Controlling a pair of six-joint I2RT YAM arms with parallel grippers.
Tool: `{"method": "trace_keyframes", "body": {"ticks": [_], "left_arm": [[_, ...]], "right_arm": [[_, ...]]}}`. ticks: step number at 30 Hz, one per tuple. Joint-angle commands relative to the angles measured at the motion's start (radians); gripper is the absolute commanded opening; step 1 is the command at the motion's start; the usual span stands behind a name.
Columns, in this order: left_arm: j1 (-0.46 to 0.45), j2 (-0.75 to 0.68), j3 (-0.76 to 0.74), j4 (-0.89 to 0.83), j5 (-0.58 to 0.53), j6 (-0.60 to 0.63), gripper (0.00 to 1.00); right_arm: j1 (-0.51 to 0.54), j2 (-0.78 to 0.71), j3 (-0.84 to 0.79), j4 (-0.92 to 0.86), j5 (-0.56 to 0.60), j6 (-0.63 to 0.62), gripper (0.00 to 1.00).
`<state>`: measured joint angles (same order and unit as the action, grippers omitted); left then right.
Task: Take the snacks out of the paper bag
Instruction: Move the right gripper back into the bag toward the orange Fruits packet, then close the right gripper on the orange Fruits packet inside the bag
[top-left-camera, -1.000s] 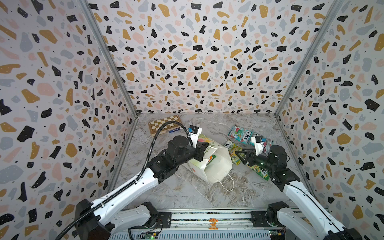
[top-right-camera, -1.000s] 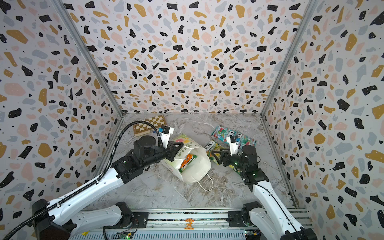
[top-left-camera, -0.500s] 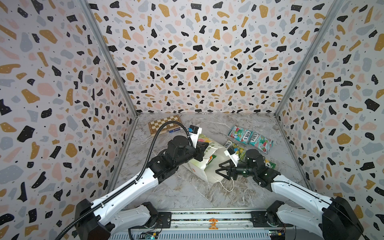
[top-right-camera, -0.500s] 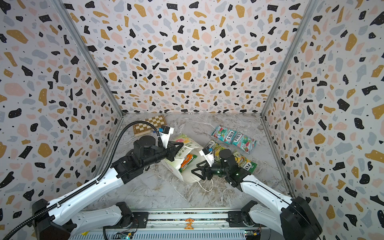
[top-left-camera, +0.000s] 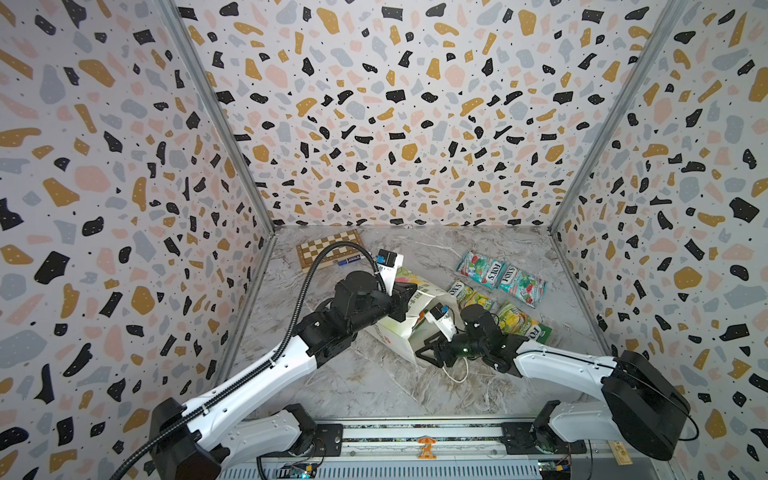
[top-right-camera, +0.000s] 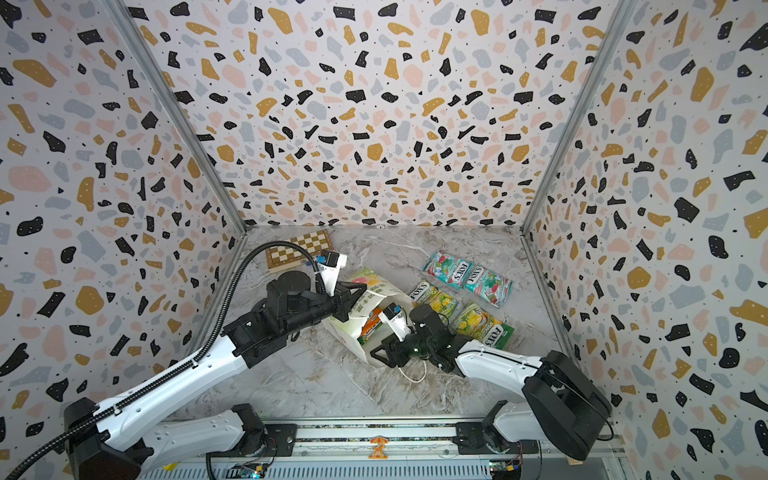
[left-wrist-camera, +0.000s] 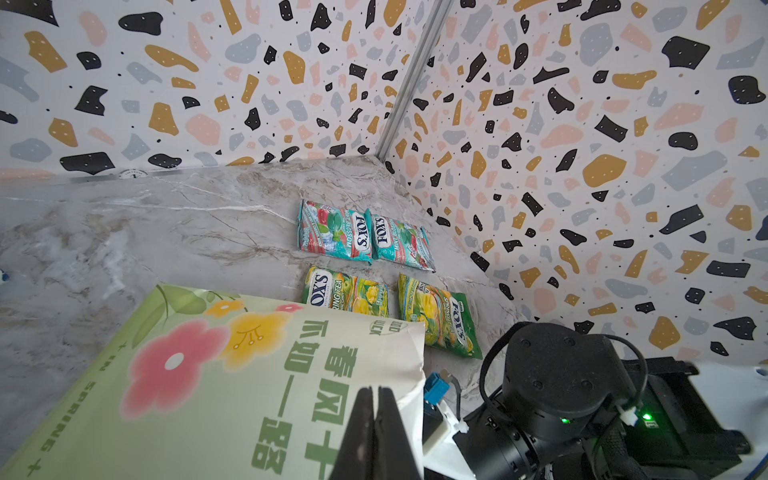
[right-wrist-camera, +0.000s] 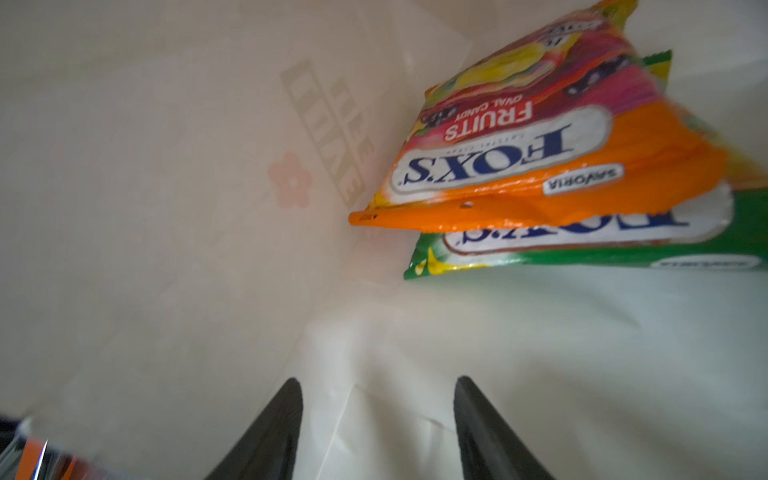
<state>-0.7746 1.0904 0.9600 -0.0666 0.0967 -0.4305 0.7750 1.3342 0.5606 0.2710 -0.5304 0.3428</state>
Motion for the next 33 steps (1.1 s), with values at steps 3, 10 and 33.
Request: {"method": "trace_keyframes", "body": {"ticks": [3,10,33], "left_arm": [[-0.002,-0.024,0.005,0.053,0.015,0.009,0.00],[-0.002,-0.029,0.002,0.053,0.021,0.012,0.00],[-0.001,-0.028,0.002,0.056,0.034,0.012,0.00]], "right_arm": [[0.006,0.025,0.056,0.132,0.075,0.140,0.59],[0.006,0.063,0.052,0.243,0.133,0.320,0.56],[0.006,0.247,0.152,0.283,0.208,0.533,0.50]]}}
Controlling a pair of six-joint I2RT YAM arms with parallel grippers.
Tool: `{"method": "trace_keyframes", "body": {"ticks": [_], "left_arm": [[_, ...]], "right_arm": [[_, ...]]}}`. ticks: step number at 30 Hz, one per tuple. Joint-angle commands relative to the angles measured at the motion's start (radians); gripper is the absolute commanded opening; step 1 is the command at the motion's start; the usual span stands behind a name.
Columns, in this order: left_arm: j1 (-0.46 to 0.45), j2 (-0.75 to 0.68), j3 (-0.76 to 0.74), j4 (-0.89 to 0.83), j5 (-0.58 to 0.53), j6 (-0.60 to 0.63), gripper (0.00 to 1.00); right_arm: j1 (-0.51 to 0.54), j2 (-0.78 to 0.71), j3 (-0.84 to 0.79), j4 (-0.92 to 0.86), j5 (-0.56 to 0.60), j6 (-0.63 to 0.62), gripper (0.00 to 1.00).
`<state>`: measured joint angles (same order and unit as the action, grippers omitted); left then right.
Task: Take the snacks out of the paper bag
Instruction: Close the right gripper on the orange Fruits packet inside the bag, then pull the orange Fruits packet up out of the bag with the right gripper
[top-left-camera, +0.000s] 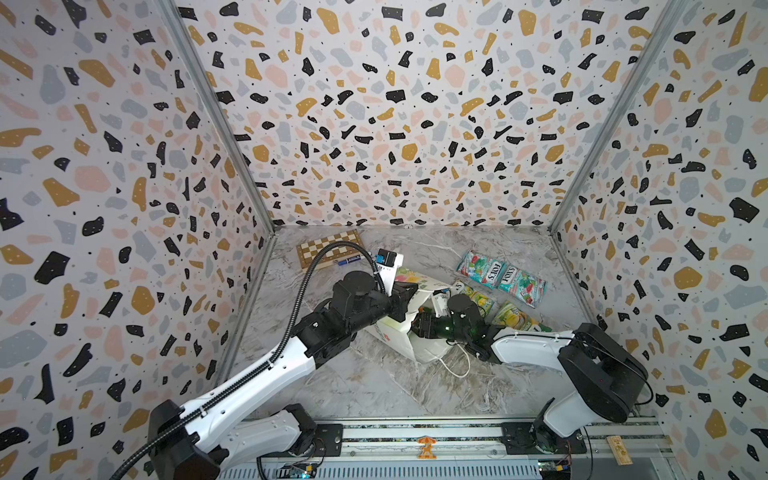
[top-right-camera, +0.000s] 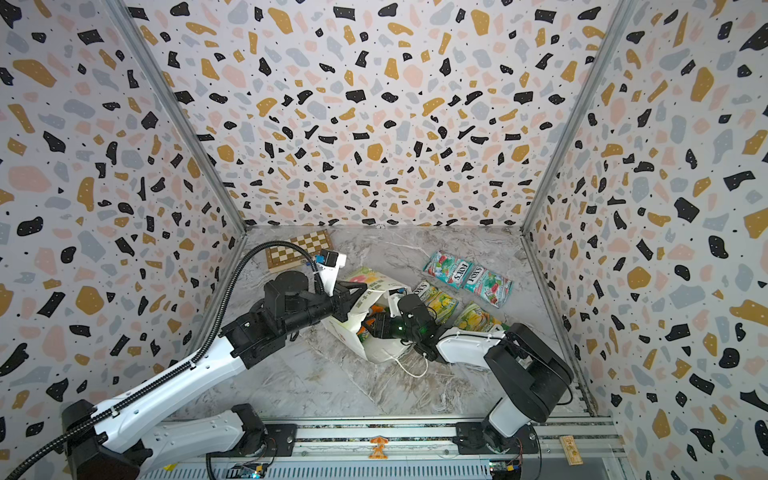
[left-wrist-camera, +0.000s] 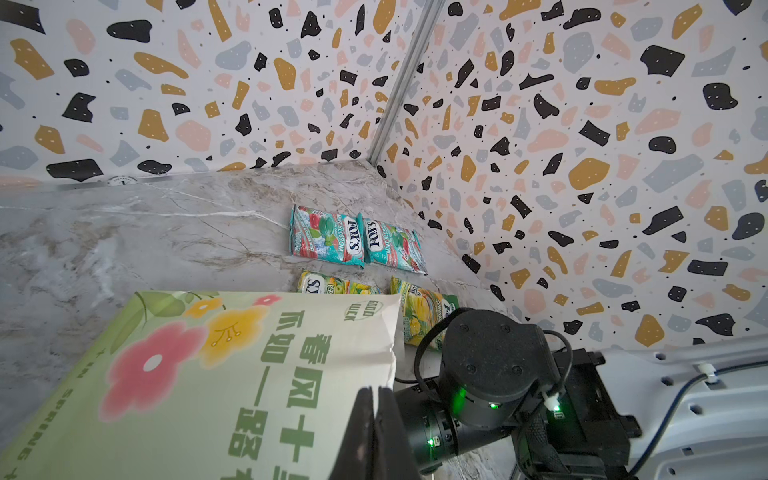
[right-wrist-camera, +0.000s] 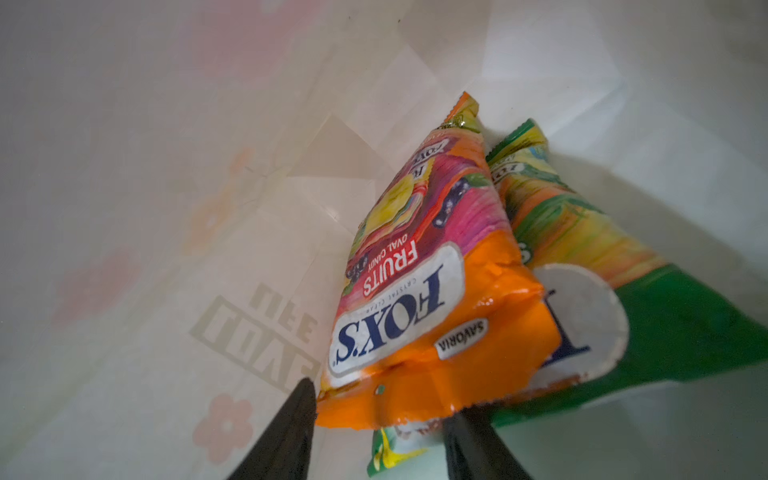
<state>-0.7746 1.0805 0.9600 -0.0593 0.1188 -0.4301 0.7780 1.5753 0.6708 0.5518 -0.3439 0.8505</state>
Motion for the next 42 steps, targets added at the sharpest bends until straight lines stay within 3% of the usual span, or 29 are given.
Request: {"method": "trace_keyframes", "body": {"ticks": [1,13,23,42], "left_arm": [[-0.002,-0.016,0.002,0.048,0.014,0.012,0.00],[-0.001,-0.016,0.015,0.033,0.022,0.024,0.00],[-0.002,-0.034,0.001,0.010,-0.073,0.033,0.00],[-0.002,-0.038,-0.012,-0.003,-0.234,-0.002,0.00]], "right_arm": [[0.004,0.015,0.051,-0.004,0.026,0.030,0.49],[0.010,0.159,0.119,0.082,0.014,0.111,0.43],[0.024,0.115,0.140,-0.002,0.045,0.020,0.00],[0.026,-0.205,0.074,-0.238,0.081,-0.239,0.00]]}}
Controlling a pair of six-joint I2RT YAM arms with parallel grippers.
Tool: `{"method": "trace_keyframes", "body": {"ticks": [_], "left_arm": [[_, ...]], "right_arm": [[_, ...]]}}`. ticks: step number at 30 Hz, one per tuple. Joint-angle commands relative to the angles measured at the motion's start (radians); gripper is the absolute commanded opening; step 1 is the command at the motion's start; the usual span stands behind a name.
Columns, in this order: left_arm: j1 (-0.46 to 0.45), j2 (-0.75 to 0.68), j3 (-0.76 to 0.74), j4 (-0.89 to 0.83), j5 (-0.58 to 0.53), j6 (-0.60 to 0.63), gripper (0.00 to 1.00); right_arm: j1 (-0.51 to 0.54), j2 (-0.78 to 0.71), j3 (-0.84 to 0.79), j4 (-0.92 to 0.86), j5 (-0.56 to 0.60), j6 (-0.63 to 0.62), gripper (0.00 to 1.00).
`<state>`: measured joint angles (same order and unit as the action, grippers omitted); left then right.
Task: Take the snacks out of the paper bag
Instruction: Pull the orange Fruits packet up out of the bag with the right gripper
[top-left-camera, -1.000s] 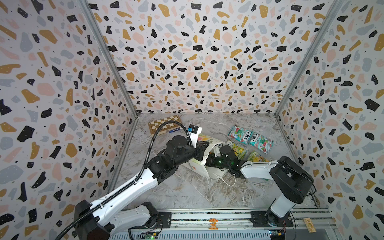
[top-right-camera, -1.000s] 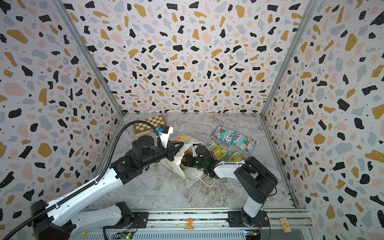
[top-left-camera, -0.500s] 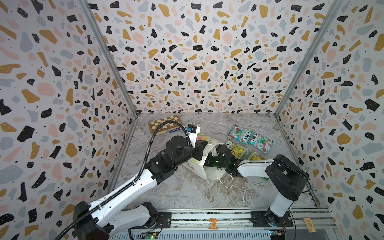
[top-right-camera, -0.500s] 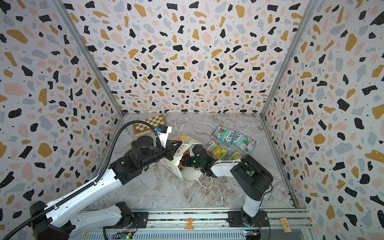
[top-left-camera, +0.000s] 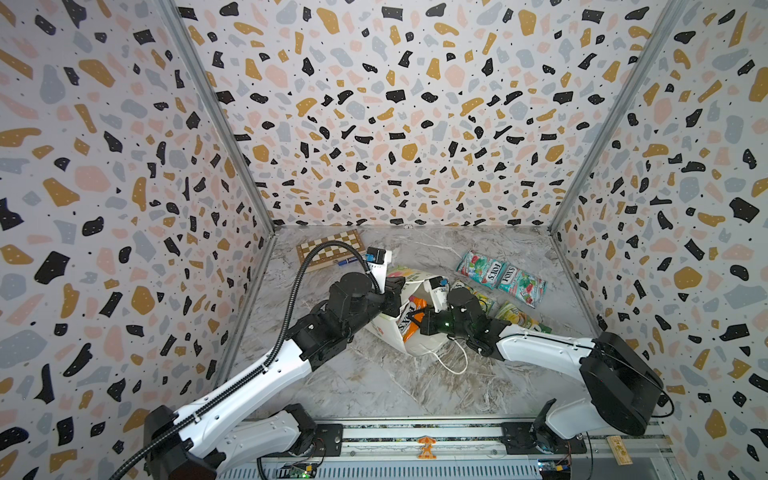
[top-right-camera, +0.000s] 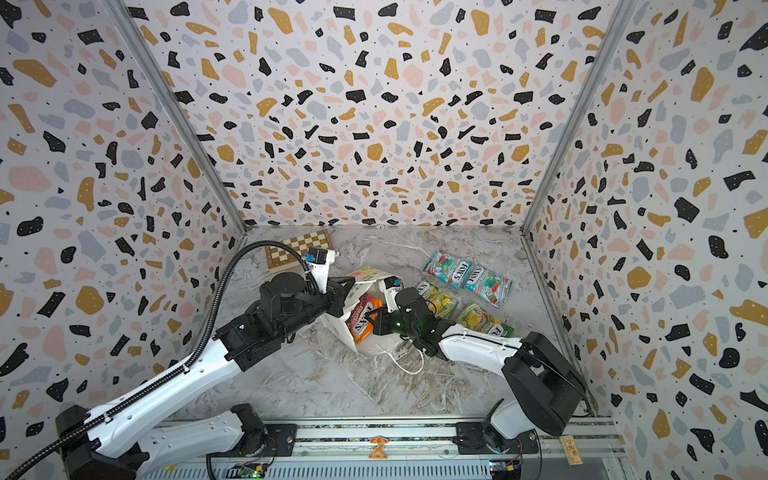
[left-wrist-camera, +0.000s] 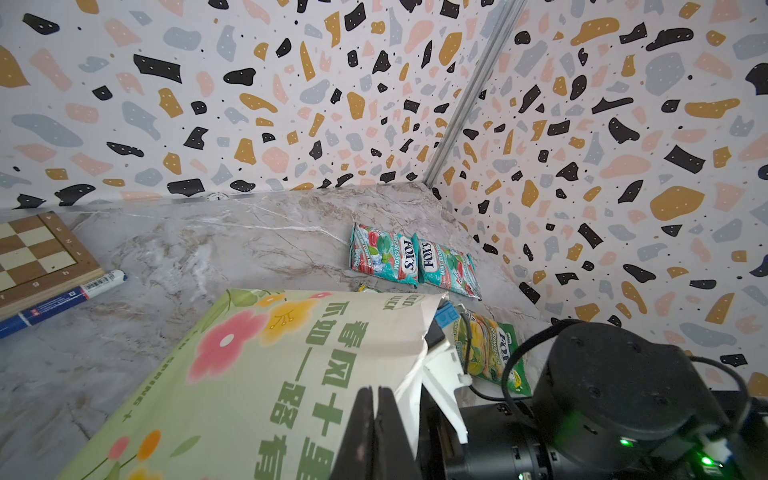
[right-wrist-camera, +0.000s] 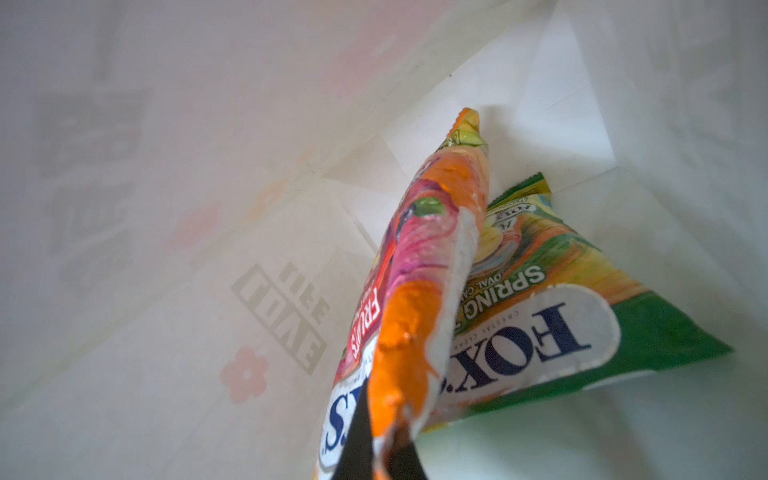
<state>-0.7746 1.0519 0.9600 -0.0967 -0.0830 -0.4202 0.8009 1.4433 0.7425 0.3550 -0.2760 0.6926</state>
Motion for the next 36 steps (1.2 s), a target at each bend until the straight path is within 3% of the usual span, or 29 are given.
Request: {"method": "trace_keyframes", "body": {"ticks": [1,11,22,36], "left_arm": [[-0.001,-0.007,-0.012,0.034,-0.032,-0.014,0.00],[-0.002,-0.009,-0.005,0.026,-0.095,-0.034,0.00],[-0.001,-0.020,-0.007,0.007,-0.190,-0.046,0.00],[-0.002,-0.044,-0.015,-0.009,-0.245,-0.039,0.00]], "right_arm": [[0.004,-0.099,0.003,-0.061,0.016,-0.101,0.00],[0.004,-0.322,0.017,-0.218,0.045,-0.271,0.00],[0.004,-0.505,0.058,-0.288,-0.007,-0.387,0.00],[0.004,-0.735,0.087,-0.406,0.330,-0.436,0.00]]}}
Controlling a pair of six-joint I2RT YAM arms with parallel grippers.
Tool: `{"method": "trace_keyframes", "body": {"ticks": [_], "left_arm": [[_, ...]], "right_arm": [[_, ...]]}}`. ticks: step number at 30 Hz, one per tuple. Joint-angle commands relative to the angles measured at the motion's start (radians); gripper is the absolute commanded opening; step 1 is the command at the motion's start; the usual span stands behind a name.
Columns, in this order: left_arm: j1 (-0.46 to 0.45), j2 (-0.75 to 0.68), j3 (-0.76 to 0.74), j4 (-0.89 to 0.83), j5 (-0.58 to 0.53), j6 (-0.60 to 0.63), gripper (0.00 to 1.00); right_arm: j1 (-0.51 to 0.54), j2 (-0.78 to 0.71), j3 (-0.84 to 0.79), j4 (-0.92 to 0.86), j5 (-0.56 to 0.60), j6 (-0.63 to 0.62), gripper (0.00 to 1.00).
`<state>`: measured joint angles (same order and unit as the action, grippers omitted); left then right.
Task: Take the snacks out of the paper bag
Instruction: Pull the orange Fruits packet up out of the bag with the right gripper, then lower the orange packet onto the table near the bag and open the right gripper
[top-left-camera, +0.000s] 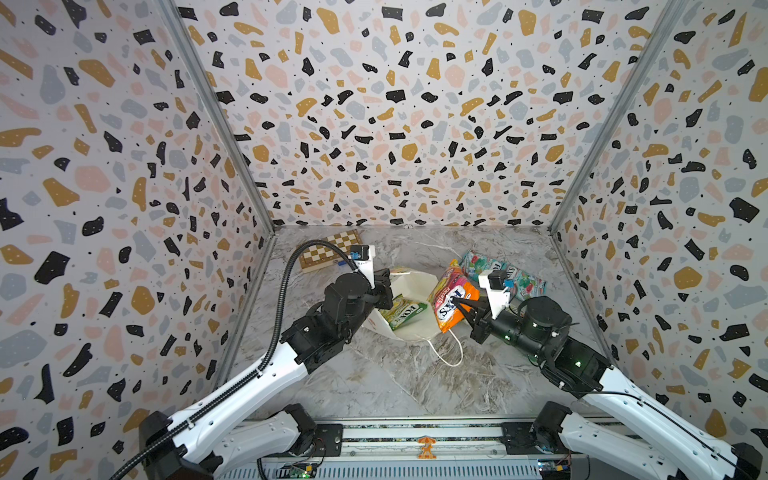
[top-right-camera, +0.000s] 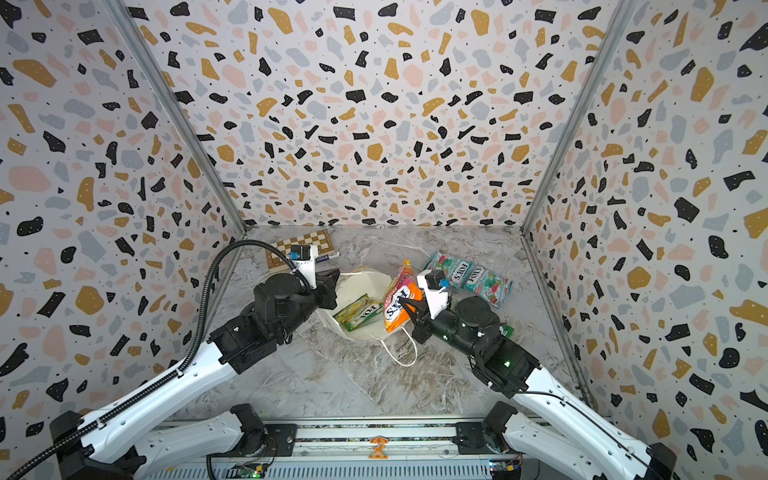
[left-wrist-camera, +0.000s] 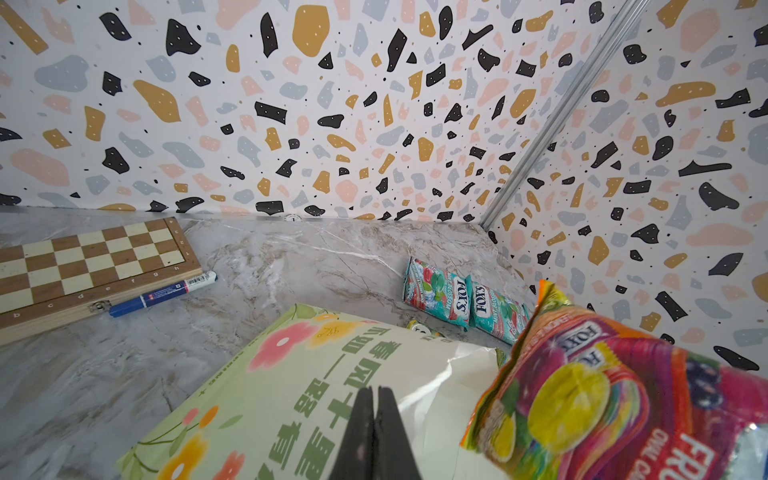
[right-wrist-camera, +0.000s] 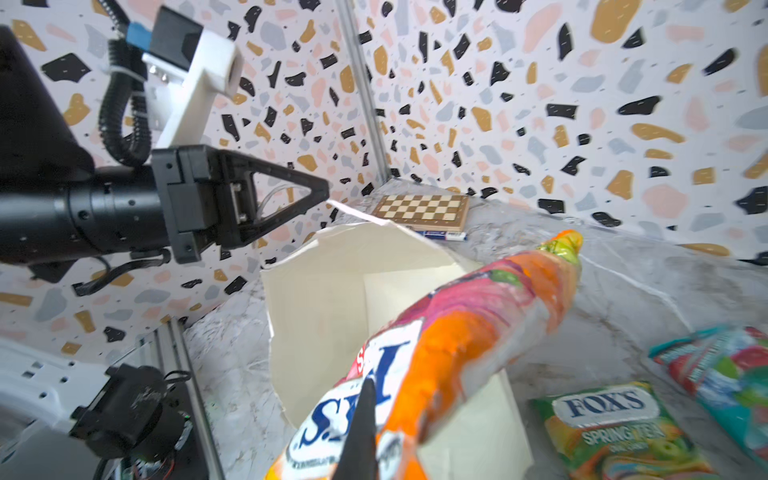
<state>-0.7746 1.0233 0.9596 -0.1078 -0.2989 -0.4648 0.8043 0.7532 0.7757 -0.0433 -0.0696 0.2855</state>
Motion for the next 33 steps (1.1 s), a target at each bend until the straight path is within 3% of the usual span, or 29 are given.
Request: {"method": "trace_keyframes", "body": {"ticks": [1,8,14,18,24,33], "left_arm": [[-0.002,-0.015,-0.015,0.002,-0.028,0.006,0.00],[-0.001,-0.017,-0.013,0.008,-0.026,0.008,0.00],[-0.002,-0.019,-0.015,0.011,-0.021,0.008,0.00],[-0.002,-0.025,-0.020,0.016,-0.019,0.005,0.00],[-0.002,-0.029,-0.029,0.023,-0.016,0.000,0.00],[-0.001,-0.031,-0.025,0.025,-0.016,-0.004,0.00]], "right_arm": [[0.001,-0.058,0.057,-0.021,0.163,-0.030,0.00],[-0.002,-0.073,0.088,-0.160,0.417,-0.040,0.00],[-0.047,-0.042,0.104,-0.284,0.449,-0.039,0.00],[-0.141,-0.026,0.093,-0.339,0.317,-0.034,0.00],[-0.280,-0.021,0.015,-0.357,0.019,-0.033,0.00],[-0.307,-0.017,-0.150,-0.200,-0.329,0.043,0.00]]}}
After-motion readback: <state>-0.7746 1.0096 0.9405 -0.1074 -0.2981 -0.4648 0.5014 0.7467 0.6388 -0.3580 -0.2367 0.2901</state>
